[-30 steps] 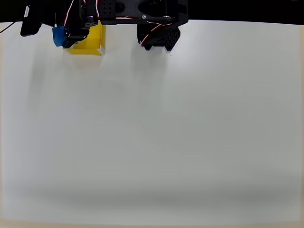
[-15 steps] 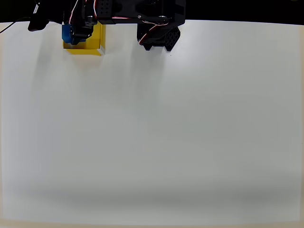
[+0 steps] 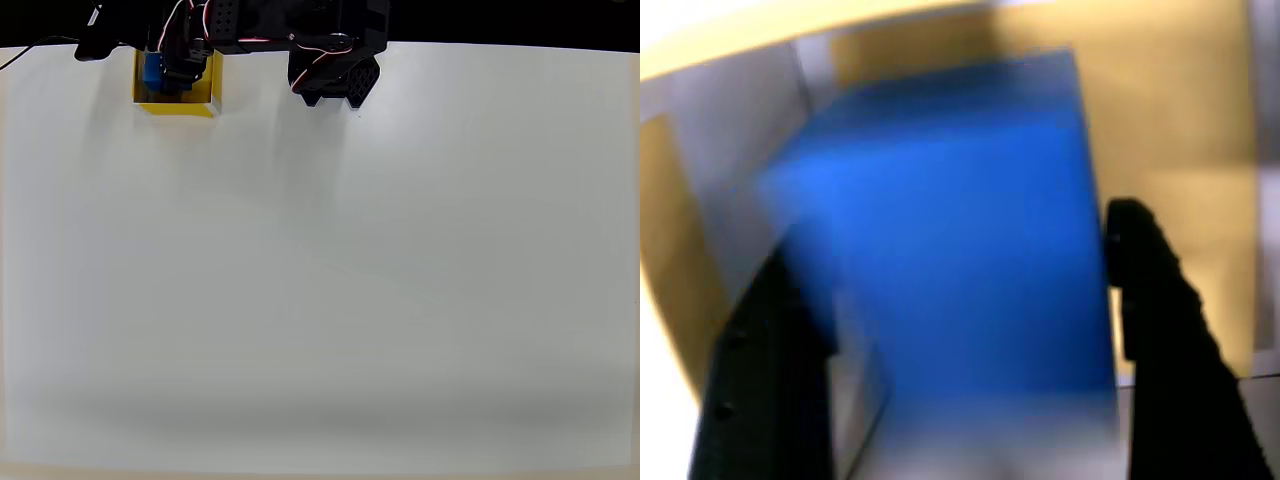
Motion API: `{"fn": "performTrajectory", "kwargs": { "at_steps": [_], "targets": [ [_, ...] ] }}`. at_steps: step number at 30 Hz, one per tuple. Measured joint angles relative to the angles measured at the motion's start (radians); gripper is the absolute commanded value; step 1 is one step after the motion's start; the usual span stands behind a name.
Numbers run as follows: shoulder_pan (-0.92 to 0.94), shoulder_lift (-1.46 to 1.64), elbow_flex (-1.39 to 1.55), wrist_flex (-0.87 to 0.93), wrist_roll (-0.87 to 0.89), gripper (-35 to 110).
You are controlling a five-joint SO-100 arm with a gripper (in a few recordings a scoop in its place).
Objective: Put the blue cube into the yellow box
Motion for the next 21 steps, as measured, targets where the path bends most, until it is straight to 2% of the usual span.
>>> {"fn": "performTrajectory", "kwargs": {
  "at_steps": [11,16,21],
  "targets": [
    [-0.002,0.166,0.005,0.051,-0.133,35],
    [-0.029,0.287,-0.084,0.305,-0.19,23],
    [-0.198,0.425,-0.173,0.551,-0.195,9]
  ]
}}
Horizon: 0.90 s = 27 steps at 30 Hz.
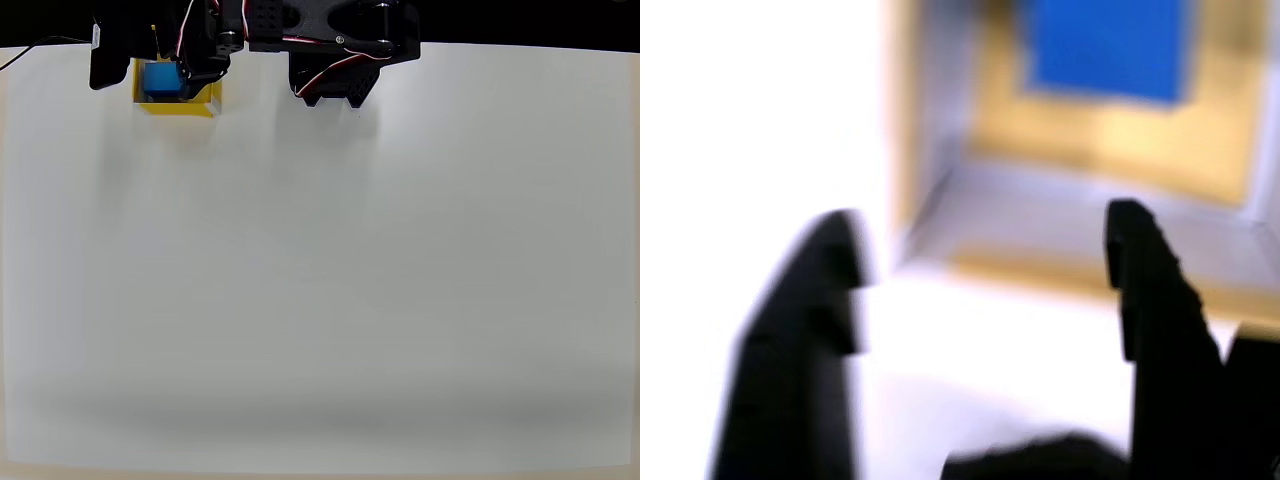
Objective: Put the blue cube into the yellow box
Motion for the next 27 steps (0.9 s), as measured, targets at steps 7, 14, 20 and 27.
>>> {"fn": "performTrajectory", "kwargs": {
  "at_steps": [7,14,20,27],
  "targets": [
    [-0.423,0.17,-0.005,0.155,-0.009,0],
    [-0.813,0.334,0.172,0.13,-0.028,0],
    [-1.134,0.489,0.423,0.064,0.006,0],
    [-1.353,0.729,0.693,0.021,0.037,0]
  ]
}}
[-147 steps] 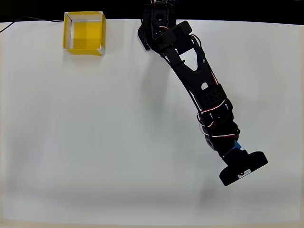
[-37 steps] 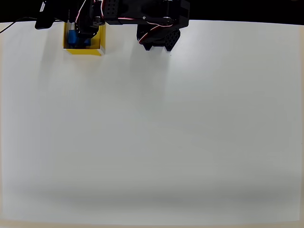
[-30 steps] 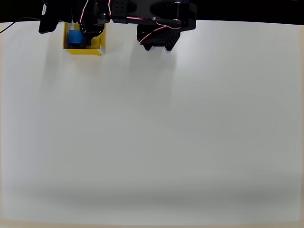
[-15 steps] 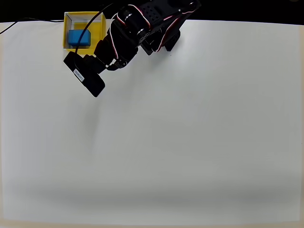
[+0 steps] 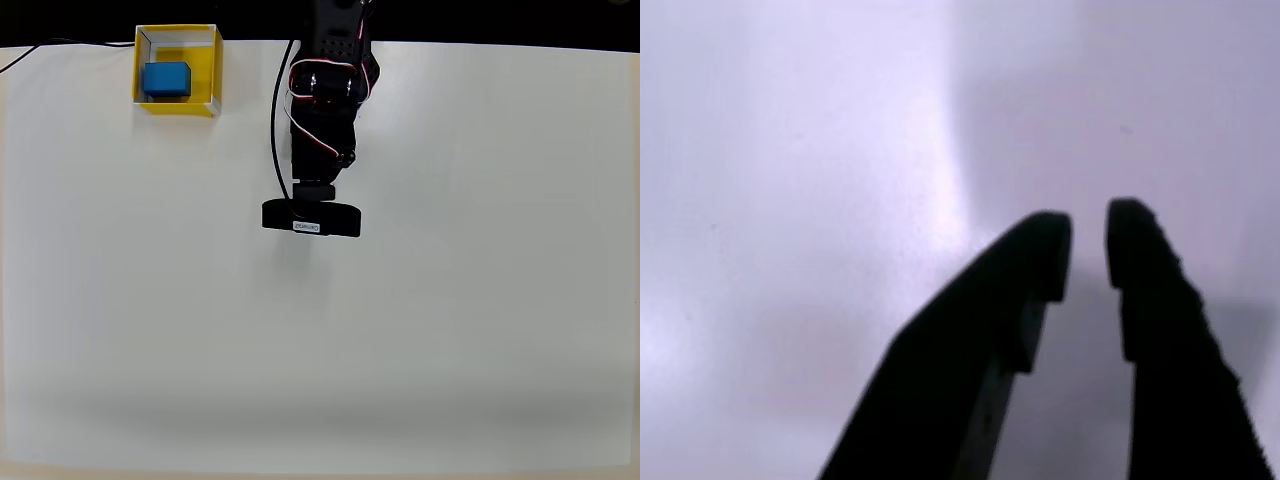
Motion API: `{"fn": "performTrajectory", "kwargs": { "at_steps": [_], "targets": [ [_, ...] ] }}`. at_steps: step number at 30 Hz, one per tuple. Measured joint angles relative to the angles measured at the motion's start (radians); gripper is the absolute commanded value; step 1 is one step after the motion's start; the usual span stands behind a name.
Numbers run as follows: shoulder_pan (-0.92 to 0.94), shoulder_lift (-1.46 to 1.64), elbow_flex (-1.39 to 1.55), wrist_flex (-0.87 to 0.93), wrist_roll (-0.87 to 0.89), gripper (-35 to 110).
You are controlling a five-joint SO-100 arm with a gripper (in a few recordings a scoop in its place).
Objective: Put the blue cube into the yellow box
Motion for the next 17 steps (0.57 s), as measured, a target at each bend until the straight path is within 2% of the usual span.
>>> {"fn": "performTrajectory", "kwargs": {
  "at_steps": [8,17],
  "targets": [
    [-0.012,0.075,0.15,0.003,0.006,0],
    [-0.038,0.075,0.16,0.031,0.064,1]
  ]
}}
